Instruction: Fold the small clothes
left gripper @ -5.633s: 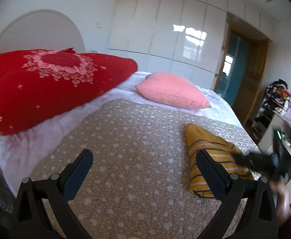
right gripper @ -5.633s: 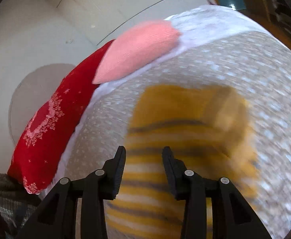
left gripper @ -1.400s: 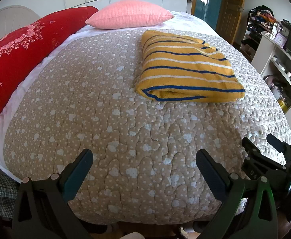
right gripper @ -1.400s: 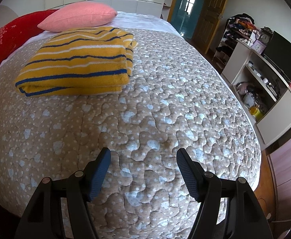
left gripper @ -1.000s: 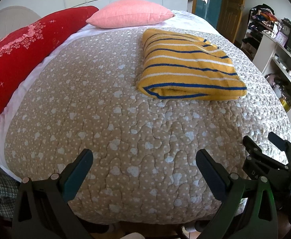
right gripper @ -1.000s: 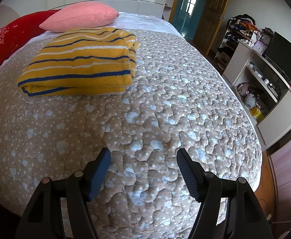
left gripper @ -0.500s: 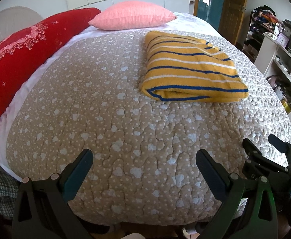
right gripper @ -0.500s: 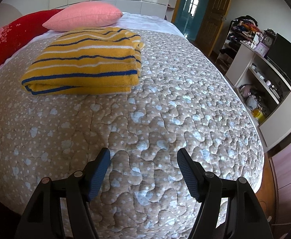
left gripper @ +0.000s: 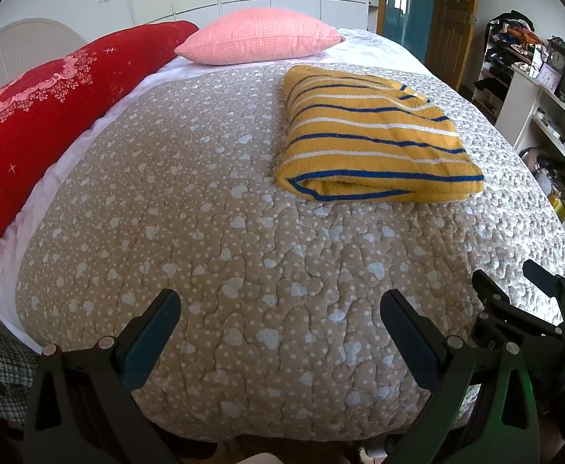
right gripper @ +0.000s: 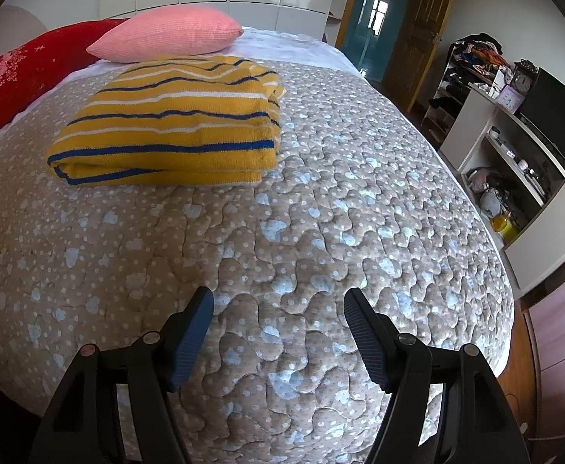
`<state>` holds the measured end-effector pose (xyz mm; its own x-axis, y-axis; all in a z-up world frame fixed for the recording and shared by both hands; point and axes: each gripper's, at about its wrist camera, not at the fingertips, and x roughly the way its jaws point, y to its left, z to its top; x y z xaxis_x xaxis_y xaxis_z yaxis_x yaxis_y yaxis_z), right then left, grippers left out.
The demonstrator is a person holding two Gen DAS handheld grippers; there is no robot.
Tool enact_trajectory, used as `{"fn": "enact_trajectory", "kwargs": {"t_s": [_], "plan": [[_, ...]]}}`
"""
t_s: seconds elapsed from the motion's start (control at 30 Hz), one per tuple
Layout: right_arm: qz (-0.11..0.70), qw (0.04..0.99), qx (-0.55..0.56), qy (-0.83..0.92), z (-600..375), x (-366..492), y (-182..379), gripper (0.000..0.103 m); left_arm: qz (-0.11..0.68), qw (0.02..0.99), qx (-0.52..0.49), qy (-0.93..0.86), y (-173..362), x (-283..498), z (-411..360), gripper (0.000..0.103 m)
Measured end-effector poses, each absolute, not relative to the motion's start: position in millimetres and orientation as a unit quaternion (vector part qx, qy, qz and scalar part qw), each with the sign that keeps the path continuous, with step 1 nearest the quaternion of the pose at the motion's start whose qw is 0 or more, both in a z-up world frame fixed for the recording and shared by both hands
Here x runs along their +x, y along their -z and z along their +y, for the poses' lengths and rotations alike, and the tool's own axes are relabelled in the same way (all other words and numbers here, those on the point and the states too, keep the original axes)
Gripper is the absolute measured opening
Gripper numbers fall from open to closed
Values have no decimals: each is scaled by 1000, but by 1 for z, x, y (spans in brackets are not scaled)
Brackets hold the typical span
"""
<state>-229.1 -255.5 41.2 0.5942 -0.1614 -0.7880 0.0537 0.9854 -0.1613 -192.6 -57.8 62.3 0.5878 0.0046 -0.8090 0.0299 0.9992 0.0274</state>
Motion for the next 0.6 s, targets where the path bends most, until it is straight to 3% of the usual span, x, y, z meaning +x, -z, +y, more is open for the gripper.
{"fn": "enact_trajectory", "kwargs": {"t_s": [0.6], "plan": [[440,895,-65,38,-245,-217,-49,75,461,887,-15,17,-55,-187,-45,103]]}}
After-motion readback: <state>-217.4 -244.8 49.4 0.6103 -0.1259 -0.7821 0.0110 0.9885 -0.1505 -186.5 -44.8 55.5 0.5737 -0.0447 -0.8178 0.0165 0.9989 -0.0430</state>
